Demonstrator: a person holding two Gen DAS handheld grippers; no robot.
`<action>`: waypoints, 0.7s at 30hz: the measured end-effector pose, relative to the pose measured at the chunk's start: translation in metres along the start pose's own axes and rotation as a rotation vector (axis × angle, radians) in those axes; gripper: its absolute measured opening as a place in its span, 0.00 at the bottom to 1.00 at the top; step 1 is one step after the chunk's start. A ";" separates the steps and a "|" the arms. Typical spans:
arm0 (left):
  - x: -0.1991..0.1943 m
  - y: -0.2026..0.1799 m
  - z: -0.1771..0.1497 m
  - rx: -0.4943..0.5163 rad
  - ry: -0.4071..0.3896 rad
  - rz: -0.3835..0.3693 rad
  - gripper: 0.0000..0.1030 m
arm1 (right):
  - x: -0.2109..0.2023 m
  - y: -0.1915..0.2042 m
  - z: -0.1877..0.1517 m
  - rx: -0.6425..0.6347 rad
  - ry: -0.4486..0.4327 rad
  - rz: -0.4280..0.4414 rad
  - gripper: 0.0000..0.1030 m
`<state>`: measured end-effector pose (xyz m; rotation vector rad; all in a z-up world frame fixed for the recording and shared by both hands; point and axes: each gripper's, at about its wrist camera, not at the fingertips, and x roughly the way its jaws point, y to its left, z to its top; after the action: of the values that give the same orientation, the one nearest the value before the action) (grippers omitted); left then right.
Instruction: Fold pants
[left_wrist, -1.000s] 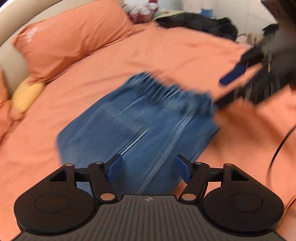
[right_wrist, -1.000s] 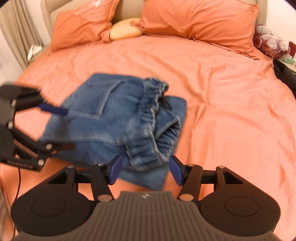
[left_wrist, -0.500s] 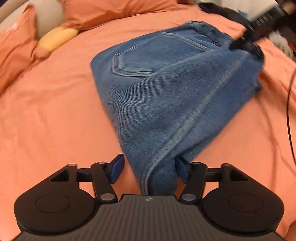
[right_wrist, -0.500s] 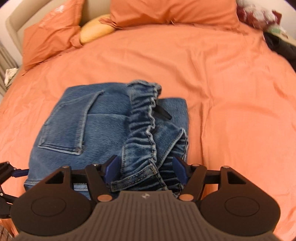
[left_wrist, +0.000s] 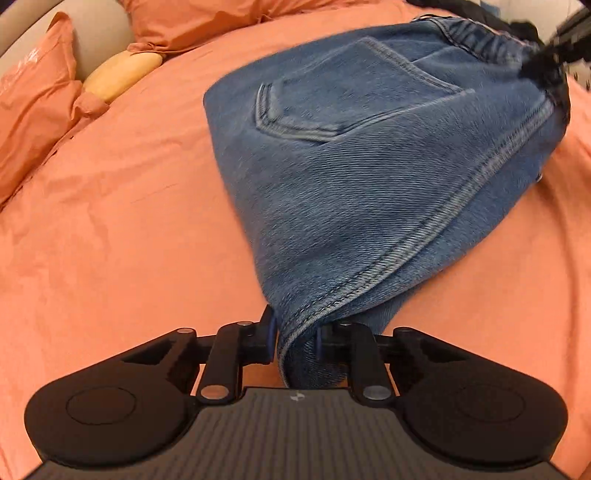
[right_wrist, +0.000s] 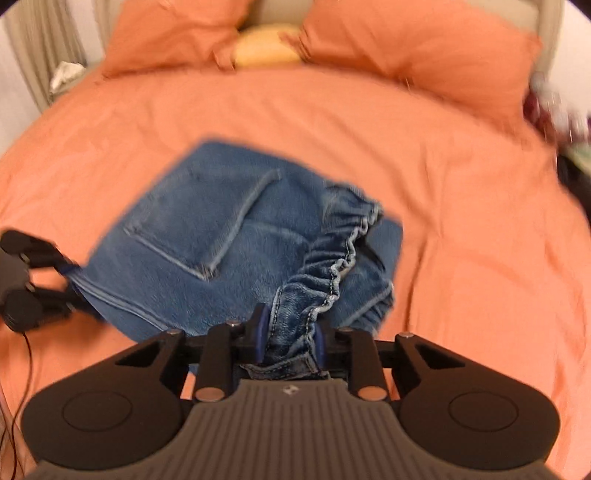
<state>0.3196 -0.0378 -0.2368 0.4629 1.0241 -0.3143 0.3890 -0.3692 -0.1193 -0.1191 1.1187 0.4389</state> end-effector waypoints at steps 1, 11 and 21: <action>0.001 -0.002 -0.002 0.011 0.007 0.006 0.19 | 0.009 -0.002 -0.009 0.013 0.010 -0.006 0.18; -0.011 0.003 -0.001 0.026 0.060 -0.020 0.19 | 0.036 -0.018 -0.027 0.145 0.025 0.012 0.22; -0.060 -0.011 -0.006 0.171 0.072 0.044 0.28 | 0.013 -0.015 -0.030 0.153 -0.022 -0.021 0.43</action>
<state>0.2804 -0.0423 -0.1895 0.6545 1.0600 -0.3495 0.3743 -0.3886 -0.1460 0.0089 1.1241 0.3340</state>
